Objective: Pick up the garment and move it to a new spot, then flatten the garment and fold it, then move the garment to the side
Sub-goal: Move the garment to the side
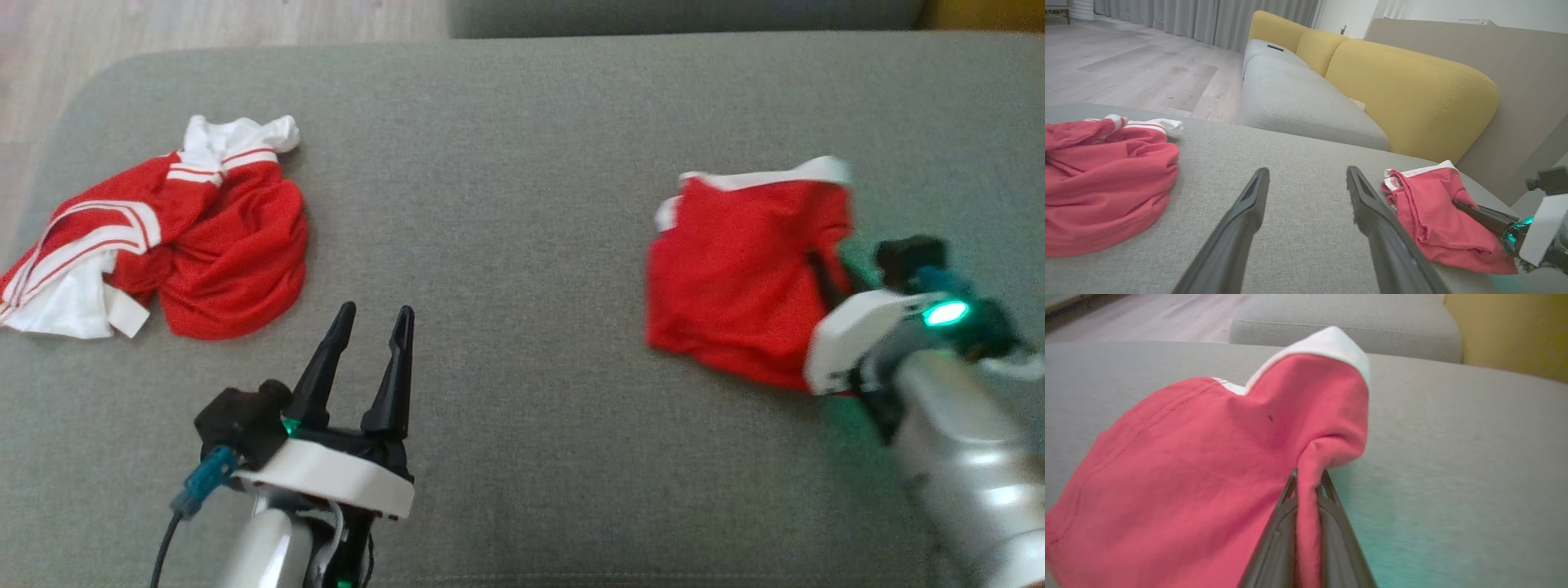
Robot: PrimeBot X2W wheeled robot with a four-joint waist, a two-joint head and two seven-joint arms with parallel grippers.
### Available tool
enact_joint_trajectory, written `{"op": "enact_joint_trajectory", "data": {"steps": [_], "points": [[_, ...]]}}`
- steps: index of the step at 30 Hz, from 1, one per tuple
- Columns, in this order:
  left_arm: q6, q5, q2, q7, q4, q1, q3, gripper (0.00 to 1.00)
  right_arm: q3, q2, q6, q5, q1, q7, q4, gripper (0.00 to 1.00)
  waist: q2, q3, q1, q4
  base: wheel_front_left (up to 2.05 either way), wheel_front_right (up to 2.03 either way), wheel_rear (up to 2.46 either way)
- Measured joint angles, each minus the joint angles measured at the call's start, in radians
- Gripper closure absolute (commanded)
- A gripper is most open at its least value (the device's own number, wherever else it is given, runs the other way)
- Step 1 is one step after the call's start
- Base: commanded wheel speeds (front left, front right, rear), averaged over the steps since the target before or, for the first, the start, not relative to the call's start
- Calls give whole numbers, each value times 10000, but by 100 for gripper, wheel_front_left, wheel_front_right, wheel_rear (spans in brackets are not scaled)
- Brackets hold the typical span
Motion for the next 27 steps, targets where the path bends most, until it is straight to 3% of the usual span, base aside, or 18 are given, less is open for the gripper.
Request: {"op": "enact_joint_trajectory", "data": {"steps": [3,7,8,10,15,19,27], "points": [[65,0,0,0,-58,-27,0,0,274,-679,0,-155,-38,332,-245,100,0,114,0,-76,0,0,0],[61,0,2,0,-157,-238,4,0,1057,-2138,0,-190,-174,959,-984,100,0,437,1,-165,0,0,0],[59,0,-2,0,-224,-408,0,0,1329,-2895,0,-107,-282,1246,-1340,100,0,631,1,-173,0,0,0],[58,0,-2,0,-293,-578,-10,0,1592,-3674,0,-69,-397,1503,-1588,100,0,837,1,-158,0,0,0],[-21,-29,-6,0,-355,-974,-50,0,1670,-5196,0,221,-457,1787,-1808,100,0,1330,2,9,0,0,0],[-23,-29,-6,0,-385,-1174,-38,0,1415,-5789,0,303,-707,1990,-1697,100,0,1642,2,185,0,0,0],[-35,-29,-8,0,-395,-1263,-4,0,648,-5923,2,-222,-1199,2008,-1313,100,0,1921,1,257,0,0,0]]}}
